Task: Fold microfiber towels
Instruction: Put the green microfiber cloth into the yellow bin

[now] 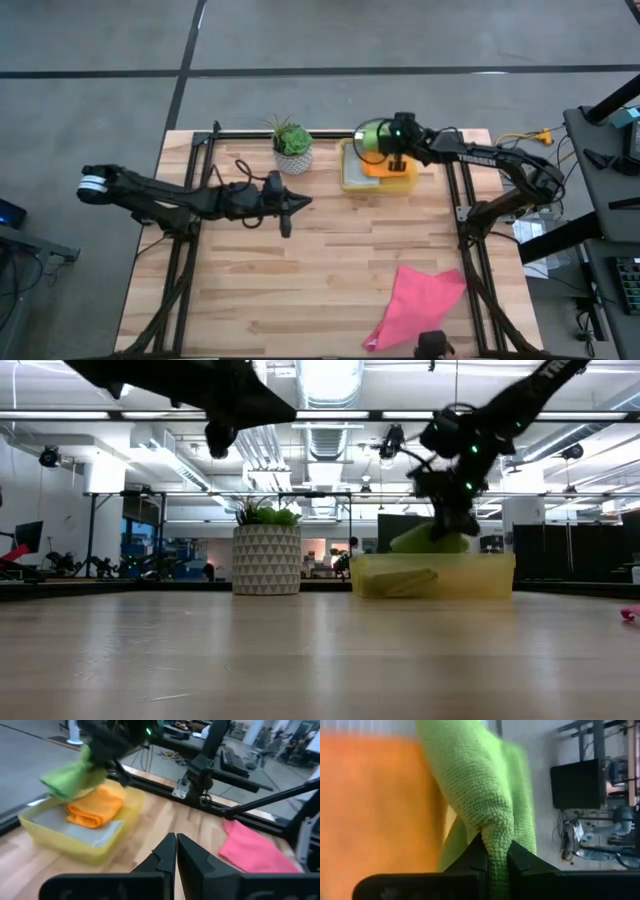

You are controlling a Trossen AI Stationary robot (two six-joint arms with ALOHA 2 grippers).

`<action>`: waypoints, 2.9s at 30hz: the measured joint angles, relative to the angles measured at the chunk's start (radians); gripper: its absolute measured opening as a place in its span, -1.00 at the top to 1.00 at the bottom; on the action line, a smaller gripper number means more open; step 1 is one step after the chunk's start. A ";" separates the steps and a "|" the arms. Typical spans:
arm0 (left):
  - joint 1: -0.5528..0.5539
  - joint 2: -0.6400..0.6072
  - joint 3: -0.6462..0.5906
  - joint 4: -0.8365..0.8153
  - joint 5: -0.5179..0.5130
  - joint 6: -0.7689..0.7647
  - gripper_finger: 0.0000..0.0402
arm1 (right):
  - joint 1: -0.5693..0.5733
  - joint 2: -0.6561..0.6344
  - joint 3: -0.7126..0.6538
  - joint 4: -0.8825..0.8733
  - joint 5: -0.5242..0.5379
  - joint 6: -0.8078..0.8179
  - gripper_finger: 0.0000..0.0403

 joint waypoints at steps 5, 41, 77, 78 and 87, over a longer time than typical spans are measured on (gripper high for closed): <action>0.018 0.053 0.057 -0.004 -0.018 0.059 1.00 | -0.003 -0.015 -0.111 0.047 0.006 -0.034 0.94; 0.032 0.109 0.121 -0.006 -0.021 0.072 1.00 | 0.002 -0.100 -0.080 -0.200 -0.311 0.050 0.45; 0.424 0.815 0.995 -0.601 0.567 0.340 1.00 | -0.107 -0.029 -0.028 -0.352 -0.535 0.521 0.36; 0.424 0.813 0.995 -0.611 0.567 0.340 1.00 | -0.107 -0.011 -0.028 -0.339 -0.535 0.521 0.31; 0.424 0.800 0.995 -0.650 0.566 0.340 1.00 | -0.107 0.071 0.016 -0.342 -0.486 0.386 0.57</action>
